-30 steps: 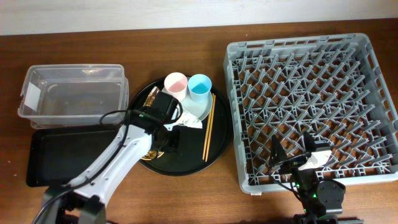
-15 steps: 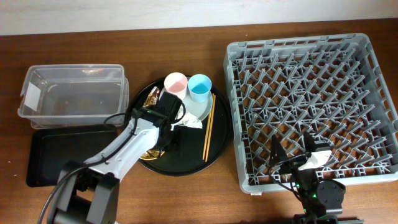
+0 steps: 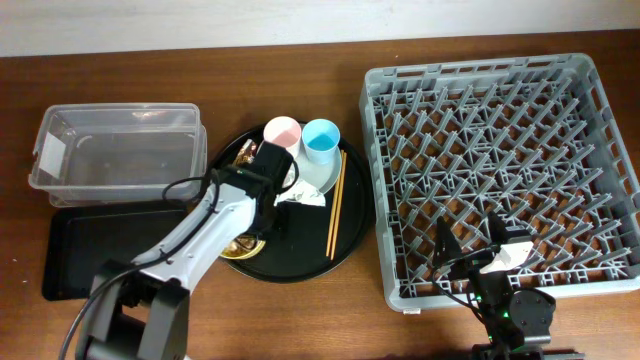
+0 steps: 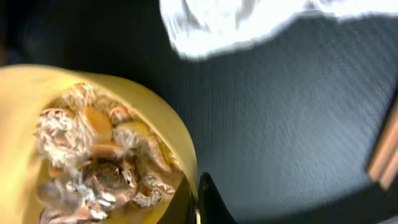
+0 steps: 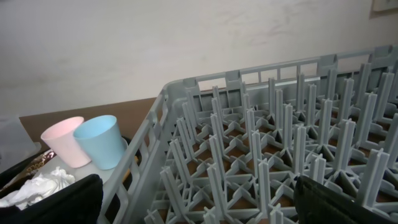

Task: Sort waste into correct bins and load items into the dishwasher rack
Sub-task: 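Carry the yellow bowl left and tip food scraps onto black tray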

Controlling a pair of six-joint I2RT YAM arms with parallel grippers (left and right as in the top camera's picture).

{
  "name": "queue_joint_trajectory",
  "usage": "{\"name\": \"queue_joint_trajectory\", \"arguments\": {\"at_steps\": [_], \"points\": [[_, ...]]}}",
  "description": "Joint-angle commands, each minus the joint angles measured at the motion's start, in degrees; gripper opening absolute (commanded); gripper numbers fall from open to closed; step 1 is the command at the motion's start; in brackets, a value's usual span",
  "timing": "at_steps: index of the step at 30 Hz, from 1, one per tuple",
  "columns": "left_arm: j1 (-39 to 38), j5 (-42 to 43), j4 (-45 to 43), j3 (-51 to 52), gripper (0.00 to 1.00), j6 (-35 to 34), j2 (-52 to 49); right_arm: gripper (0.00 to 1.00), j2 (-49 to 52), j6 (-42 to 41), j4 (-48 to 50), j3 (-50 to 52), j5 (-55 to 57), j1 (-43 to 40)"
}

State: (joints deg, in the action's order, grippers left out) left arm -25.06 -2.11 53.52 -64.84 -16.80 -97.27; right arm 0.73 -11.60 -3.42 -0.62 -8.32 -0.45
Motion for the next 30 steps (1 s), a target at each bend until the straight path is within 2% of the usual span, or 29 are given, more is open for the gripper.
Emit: {"name": "queue_joint_trajectory", "arguments": {"at_steps": [1, 5, 8, 15, 19, 21, 30], "points": [[-0.1, 0.8, 3.9, -5.0, 0.00, 0.2, 6.3, 0.98, -0.4, 0.2, -0.2, 0.3, -0.5, -0.3], [3.3, 2.6, 8.2, -6.4, 0.00, 0.2, 11.1, 0.98, -0.4, 0.2, -0.3, 0.3, -0.5, -0.3], [9.1, 8.3, 10.3, -6.4, 0.00, 3.3, 13.1, 0.98, -0.4, 0.2, -0.3, 0.3, -0.5, -0.3], [30.1, 24.1, 12.0, -6.4, 0.00, 12.5, 14.4, 0.98, -0.4, 0.2, -0.3, 0.3, -0.5, -0.3], [40.9, 29.7, 11.7, -6.3, 0.00, 14.0, 14.4, 0.98, -0.4, 0.2, -0.3, 0.3, -0.5, -0.3], [47.6, 35.7, 11.4, -6.3, 0.00, 16.8, 14.4, 0.98, -0.4, 0.2, -0.2, 0.3, -0.5, -0.3], [61.5, 51.1, 8.1, -1.8, 0.00, 21.0, 14.4, 0.98, -0.4, 0.2, -0.3, 0.3, -0.5, -0.3]]}}
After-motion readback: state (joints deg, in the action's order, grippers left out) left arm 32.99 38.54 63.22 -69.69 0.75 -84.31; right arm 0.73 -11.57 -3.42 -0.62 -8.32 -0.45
